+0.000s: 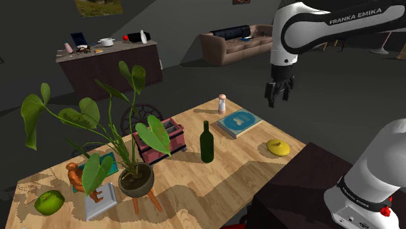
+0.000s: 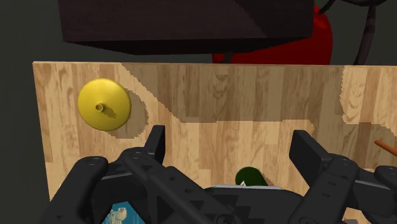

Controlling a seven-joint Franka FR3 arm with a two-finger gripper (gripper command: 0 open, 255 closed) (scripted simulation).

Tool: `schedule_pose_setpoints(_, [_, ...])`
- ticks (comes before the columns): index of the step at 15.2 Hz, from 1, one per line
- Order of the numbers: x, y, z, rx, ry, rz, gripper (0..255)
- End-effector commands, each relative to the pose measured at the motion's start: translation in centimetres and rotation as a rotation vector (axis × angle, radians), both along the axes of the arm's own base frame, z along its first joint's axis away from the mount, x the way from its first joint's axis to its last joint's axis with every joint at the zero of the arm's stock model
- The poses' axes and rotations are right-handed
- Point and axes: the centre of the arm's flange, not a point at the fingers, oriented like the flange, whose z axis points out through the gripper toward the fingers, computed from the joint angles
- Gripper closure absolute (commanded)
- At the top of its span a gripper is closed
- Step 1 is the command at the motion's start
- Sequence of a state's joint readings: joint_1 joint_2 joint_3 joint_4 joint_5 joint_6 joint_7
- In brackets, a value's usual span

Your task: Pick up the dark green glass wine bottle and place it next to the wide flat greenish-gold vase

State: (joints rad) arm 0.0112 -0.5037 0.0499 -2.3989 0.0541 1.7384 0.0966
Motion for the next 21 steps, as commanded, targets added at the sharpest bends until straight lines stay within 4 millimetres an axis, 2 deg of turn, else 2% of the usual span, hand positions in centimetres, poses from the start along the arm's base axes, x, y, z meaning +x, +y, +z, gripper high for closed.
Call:
schedule_pose_setpoints(1, [2.1, 1.0, -1.4, 0.001, -0.003, 0.001, 0])
schedule_pose_setpoints(21, [22.7, 10.4, -14.6, 0.002, -0.018, 0.008, 0])
